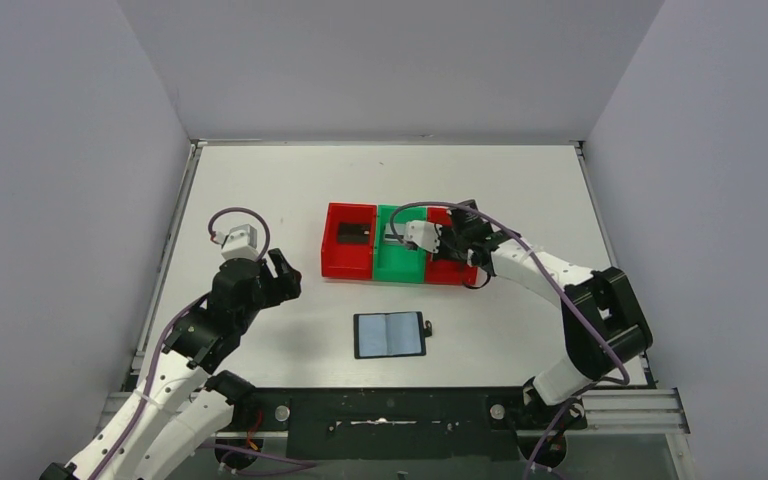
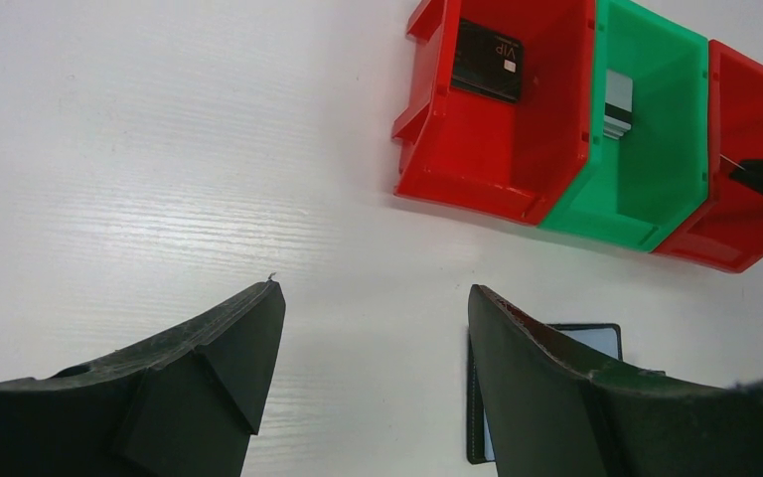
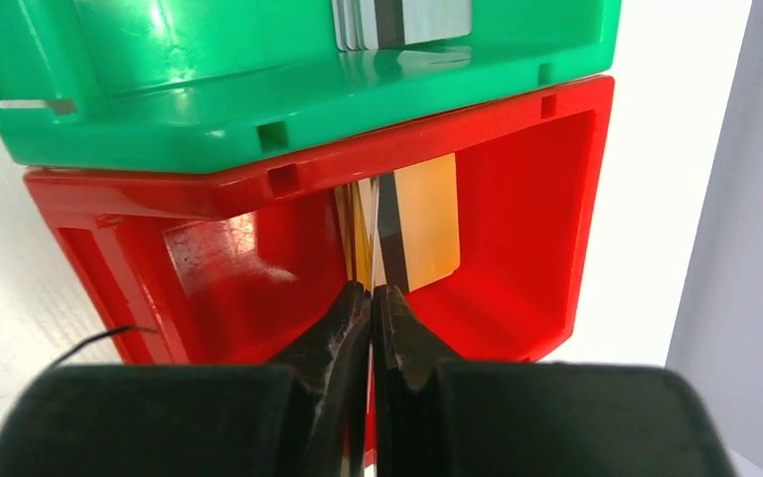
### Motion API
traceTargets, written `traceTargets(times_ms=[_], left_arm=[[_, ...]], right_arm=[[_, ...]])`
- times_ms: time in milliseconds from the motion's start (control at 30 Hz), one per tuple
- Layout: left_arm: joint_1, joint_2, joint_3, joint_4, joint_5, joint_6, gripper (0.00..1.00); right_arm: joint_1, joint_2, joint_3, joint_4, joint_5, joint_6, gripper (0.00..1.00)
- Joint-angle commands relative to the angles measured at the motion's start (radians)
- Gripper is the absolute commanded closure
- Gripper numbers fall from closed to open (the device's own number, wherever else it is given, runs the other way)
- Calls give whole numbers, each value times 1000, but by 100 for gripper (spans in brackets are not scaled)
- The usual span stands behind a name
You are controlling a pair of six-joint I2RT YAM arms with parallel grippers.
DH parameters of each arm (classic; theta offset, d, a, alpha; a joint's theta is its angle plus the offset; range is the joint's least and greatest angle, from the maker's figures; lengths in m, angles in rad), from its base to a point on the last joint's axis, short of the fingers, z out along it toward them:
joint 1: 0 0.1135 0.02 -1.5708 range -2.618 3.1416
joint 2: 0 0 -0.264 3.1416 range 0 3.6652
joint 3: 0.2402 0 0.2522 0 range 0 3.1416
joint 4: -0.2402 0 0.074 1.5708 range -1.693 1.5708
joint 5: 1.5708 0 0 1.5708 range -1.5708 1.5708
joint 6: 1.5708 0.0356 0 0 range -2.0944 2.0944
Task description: Take the credit cards out of the card holder
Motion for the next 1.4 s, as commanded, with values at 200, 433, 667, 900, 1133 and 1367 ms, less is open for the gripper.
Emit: traceTargets(times_ms=[200,433,667,900,1133,1367], left_arm=[[5,0,21,21,-11,10,32],[5,3,24,6,-42,3,32],[5,9,24,7,-37,4,32],[5,14,24,7,-34,3,32],[5,15,22,7,-34,2,32],[5,25,22,7,-30,1,32]], right_arm=[[-55,71,109,91,-22,-87,100],[-65,147,152,118,-16,-124,100],[-76,207,198,113,-17,-138,100],[-79,227,201,107,-21,-154,98],[-78,211,188,54,-44,-149,84],[-82,147,185,28,-61,-126,71]])
